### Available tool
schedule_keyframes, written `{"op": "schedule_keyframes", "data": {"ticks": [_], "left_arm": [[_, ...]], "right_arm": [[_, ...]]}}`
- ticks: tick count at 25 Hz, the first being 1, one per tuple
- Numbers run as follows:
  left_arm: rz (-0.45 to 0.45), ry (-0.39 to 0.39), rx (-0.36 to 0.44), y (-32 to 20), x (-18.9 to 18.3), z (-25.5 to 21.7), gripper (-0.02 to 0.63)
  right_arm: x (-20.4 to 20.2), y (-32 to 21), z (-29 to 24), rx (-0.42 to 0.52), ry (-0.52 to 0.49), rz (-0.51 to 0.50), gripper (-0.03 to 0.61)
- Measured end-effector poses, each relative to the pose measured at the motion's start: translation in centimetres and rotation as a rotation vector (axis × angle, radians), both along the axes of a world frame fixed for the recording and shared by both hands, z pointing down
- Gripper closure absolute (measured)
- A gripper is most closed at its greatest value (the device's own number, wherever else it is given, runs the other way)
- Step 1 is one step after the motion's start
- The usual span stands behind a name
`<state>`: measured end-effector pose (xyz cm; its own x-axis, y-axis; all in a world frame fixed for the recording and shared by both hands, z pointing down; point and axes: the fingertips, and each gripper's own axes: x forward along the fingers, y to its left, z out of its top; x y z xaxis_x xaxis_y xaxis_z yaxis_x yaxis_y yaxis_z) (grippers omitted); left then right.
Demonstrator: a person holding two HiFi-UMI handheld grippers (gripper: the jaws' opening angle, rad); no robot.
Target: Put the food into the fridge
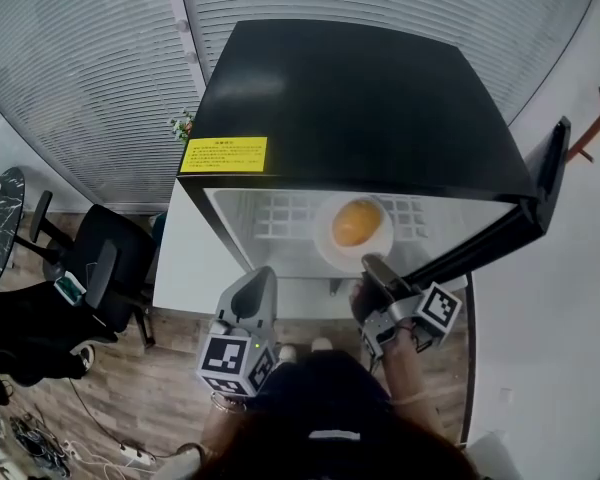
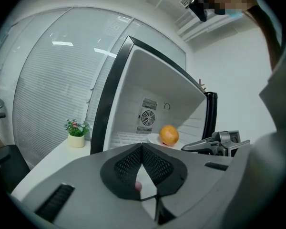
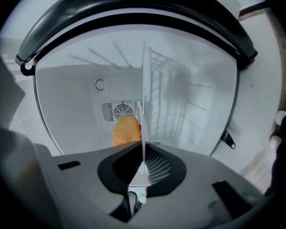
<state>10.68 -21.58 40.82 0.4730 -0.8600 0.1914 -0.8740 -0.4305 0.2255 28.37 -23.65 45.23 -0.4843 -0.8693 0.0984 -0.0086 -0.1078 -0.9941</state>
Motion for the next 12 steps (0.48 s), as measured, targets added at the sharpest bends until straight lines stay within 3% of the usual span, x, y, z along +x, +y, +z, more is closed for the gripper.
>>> {"op": "schedule_keyframes", "data": {"ticks": [12], "left_arm": [[-0.028,-0.01,-0.007,-0.3,0.0,0.1,0.609]], "right_arm": [[-0.1,-1.5,-0.2,-0.002,-0.008,-0.017,0.563]]}}
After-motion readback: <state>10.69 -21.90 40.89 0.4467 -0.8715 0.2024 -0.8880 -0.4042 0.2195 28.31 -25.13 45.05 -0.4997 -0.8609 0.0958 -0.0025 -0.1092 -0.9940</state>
